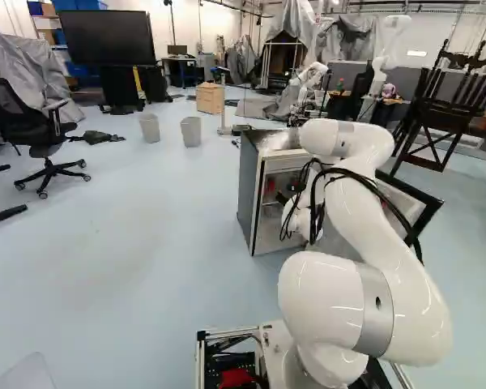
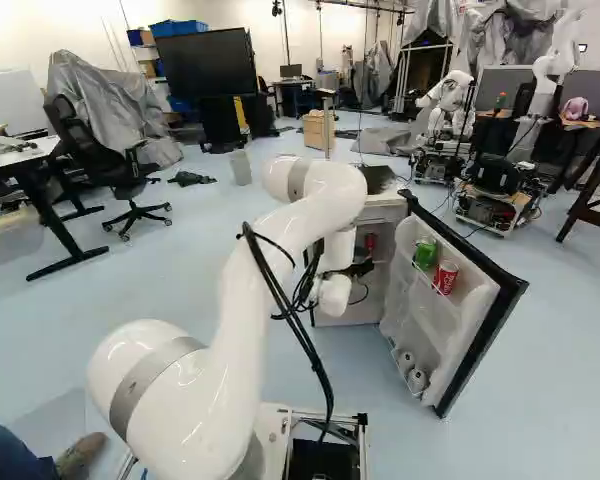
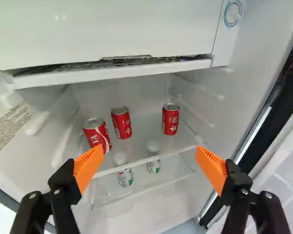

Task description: Grab a drink from the fridge

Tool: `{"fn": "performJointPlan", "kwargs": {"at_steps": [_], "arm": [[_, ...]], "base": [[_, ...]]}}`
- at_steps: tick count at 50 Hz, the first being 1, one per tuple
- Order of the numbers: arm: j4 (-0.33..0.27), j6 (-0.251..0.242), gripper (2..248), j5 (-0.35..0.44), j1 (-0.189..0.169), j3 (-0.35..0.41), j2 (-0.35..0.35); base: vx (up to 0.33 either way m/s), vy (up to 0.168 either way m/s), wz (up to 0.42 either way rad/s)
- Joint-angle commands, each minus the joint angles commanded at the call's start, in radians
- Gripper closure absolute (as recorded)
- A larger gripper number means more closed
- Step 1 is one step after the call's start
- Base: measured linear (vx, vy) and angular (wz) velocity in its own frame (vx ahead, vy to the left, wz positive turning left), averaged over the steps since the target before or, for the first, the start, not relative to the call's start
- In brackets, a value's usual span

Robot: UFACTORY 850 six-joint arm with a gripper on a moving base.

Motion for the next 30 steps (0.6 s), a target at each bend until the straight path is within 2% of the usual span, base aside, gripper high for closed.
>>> {"fn": "performJointPlan", "kwargs": {"at_steps": [30], "arm": [[0.000,0.000,3,-0.020,-0.014,-0.156,-0.093]], "base": [[0.000,0.000,0.000]]}}
